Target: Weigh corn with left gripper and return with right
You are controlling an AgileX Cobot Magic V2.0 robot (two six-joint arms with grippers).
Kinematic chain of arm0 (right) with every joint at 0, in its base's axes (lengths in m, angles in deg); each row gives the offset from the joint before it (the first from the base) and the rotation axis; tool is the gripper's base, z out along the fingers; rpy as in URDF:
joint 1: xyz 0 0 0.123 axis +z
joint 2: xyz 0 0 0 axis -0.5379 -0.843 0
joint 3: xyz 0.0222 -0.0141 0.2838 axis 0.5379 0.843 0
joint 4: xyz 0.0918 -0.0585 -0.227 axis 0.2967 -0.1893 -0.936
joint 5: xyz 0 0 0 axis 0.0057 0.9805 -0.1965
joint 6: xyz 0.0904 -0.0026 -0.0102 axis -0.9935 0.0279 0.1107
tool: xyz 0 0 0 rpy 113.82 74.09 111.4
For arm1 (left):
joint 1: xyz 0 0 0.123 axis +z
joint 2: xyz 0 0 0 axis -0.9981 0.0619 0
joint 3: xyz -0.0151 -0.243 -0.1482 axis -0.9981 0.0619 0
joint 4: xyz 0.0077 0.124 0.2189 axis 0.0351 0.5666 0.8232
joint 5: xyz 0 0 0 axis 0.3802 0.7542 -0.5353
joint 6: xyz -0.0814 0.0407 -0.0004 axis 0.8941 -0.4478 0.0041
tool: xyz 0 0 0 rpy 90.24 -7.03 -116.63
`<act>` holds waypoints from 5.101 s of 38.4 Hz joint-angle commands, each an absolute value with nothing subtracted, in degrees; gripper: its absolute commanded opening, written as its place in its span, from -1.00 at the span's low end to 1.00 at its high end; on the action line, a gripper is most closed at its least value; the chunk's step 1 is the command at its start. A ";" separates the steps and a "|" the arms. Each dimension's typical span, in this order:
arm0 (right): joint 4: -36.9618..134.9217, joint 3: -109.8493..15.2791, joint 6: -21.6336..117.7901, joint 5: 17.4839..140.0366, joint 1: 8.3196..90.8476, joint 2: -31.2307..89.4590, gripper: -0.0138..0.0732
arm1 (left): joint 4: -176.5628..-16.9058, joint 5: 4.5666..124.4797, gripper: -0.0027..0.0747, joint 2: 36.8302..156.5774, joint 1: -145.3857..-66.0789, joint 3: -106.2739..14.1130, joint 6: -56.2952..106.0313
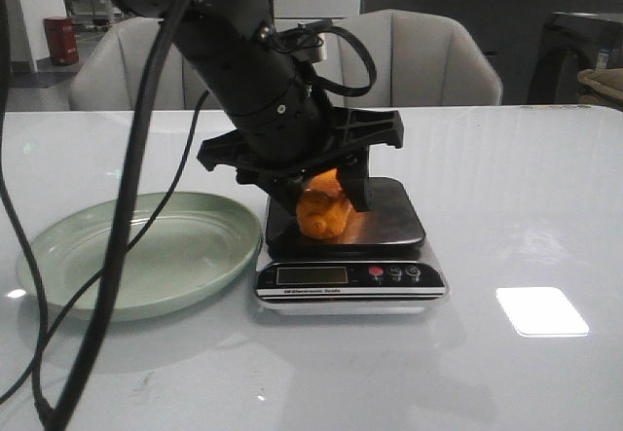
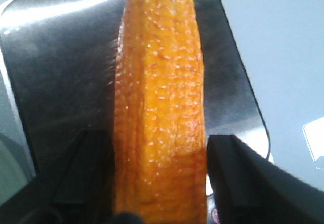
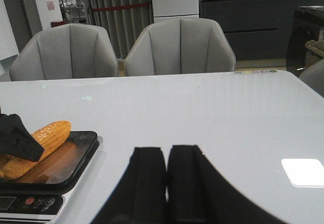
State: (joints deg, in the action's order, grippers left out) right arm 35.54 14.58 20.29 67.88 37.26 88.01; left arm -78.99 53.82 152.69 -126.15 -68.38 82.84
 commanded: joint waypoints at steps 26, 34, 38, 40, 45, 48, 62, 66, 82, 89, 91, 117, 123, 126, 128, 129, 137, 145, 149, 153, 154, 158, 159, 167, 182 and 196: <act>34.86 15.17 20.77 63.00 36.98 89.12 -0.30 | -69.06 54.16 0.32 116.96 -126.28 -49.77 82.96; 34.86 15.17 20.77 63.00 36.98 89.12 -0.30 | -67.10 54.16 0.32 102.91 -126.28 -38.88 82.96; 34.86 15.17 20.77 63.00 36.98 89.12 -0.30 | -66.36 55.22 0.32 95.58 -126.28 -32.69 82.96; 34.86 15.17 20.77 63.00 36.98 89.12 -0.30 | -65.89 55.86 0.31 92.14 -126.28 -29.71 82.96; 34.86 15.17 20.77 63.00 36.98 89.12 -0.30 | -65.61 56.60 0.23 82.61 -126.28 -22.41 82.96; 34.86 15.17 20.77 63.00 36.98 89.12 -0.30 | -65.53 56.35 0.10 76.95 -126.28 -19.17 82.96; 34.86 15.17 20.77 63.00 36.98 89.12 -0.30 | -65.02 49.21 -0.61 55.33 -126.28 -12.40 80.75; 34.86 15.17 20.77 63.00 36.98 89.12 -0.30 | -65.01 48.44 -0.61 52.05 -126.28 -12.26 80.75; 34.44 6.87 20.56 64.28 37.77 86.31 -0.30 | -64.39 44.93 -0.61 50.37 -126.28 -12.26 80.75; 33.94 -5.39 20.56 74.82 37.77 74.30 -0.30 | -64.39 44.93 -0.61 50.37 -126.28 -12.26 80.75; 33.94 -9.21 20.56 79.66 37.77 70.84 -0.30 | -64.39 44.93 -0.61 50.37 -126.28 -12.26 80.75; 38.46 -17.73 19.52 77.19 48.70 48.83 0.71 | -64.39 44.93 -0.61 50.37 -126.28 -12.26 80.75; 38.46 -26.67 19.52 85.16 53.77 39.40 0.71 | -64.39 44.93 -0.61 50.37 -126.28 -12.26 80.75; 38.46 -30.94 19.52 87.49 55.77 33.66 0.71 | -64.39 44.93 -0.61 50.37 -126.28 -12.26 80.75; 38.67 -34.31 19.52 88.20 57.34 29.36 0.71 | -64.39 44.93 -0.61 50.37 -126.28 -12.26 80.75; 38.91 -35.81 19.52 88.49 57.89 28.01 0.71 | -64.39 44.93 -0.61 50.37 -126.28 -12.26 80.75; 41.84 -44.70 19.52 88.87 63.13 16.31 0.71 | -64.39 44.93 -0.61 50.37 -126.28 -12.26 80.75; 41.84 -54.39 19.07 93.73 64.48 5.75 0.71 | -64.39 44.93 -0.61 50.37 -126.28 -12.26 80.75; 41.84 -59.82 16.24 96.70 64.48 1.06 0.71 | -64.39 44.93 -0.61 50.37 -126.28 -12.26 80.75; 41.70 -65.54 14.24 100.43 64.48 -3.89 0.71 | -64.39 44.93 -0.61 50.37 -126.28 -12.26 80.75; 41.70 -66.97 13.91 101.14 64.48 -4.93 0.71 | -64.39 44.93 -0.61 50.37 -126.28 -12.26 80.75; 42.27 -71.37 13.57 103.55 64.48 -9.66 0.71 | -64.39 44.93 -0.61 50.37 -126.28 -12.26 80.75; 42.33 -72.00 13.57 104.11 64.48 -10.57 0.71 | -64.39 44.93 -0.61 50.37 -126.28 -12.26 80.75; 40.71 -75.90 4.93 107.08 64.29 -15.75 0.71 | -64.39 44.93 -0.61 50.37 -126.28 -12.26 80.75; 28.36 -83.92 -13.99 118.77 66.32 -26.60 0.71 | -64.39 44.93 -0.61 50.37 -126.38 -12.26 80.75; 28.48 -90.13 -14.00 121.75 67.63 -30.52 -0.34 | -64.39 44.93 -0.61 50.37 -126.38 -12.26 80.75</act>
State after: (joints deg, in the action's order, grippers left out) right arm 29.77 -87.02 -13.80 122.13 67.12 -33.94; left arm -64.64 41.08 49.90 -126.15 -10.73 80.59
